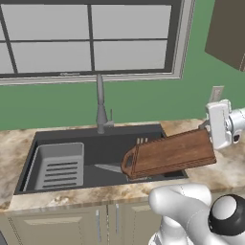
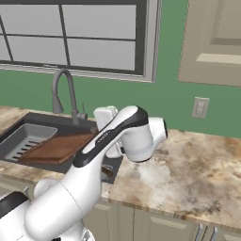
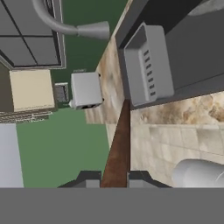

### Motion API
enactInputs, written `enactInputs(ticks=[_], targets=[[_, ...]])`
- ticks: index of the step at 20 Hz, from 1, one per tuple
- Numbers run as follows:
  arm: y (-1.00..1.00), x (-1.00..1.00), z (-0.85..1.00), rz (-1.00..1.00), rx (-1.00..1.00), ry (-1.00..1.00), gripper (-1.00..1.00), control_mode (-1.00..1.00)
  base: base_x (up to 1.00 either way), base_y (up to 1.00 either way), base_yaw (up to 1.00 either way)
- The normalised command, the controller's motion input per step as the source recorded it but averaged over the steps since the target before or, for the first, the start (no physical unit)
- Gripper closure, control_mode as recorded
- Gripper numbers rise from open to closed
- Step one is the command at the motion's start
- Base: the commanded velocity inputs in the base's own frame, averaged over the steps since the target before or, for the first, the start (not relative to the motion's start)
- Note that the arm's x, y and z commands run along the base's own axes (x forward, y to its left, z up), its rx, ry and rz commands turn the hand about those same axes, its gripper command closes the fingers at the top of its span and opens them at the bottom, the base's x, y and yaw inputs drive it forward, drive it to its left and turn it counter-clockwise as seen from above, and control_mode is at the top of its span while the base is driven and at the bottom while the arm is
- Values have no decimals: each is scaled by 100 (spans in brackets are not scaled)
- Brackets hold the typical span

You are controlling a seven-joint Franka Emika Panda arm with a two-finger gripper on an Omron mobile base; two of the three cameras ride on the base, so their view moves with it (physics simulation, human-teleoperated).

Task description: Move the cutting board and knife to the sink. Then move spray from the cabinet to the counter.

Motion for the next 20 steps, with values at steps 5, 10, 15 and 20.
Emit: enactInputs(ticks=[5,10,15,20], targets=[[0,0,-10,7,-1,0,100,-100,0,0,0],[0,13,-5,1,0,-3,100,-100,0,0,0],[14,13,-11,0,-3,-12,100,-100,0,0,0],[22,6,-23,0,0,-4,100,-100,0,0,0]])
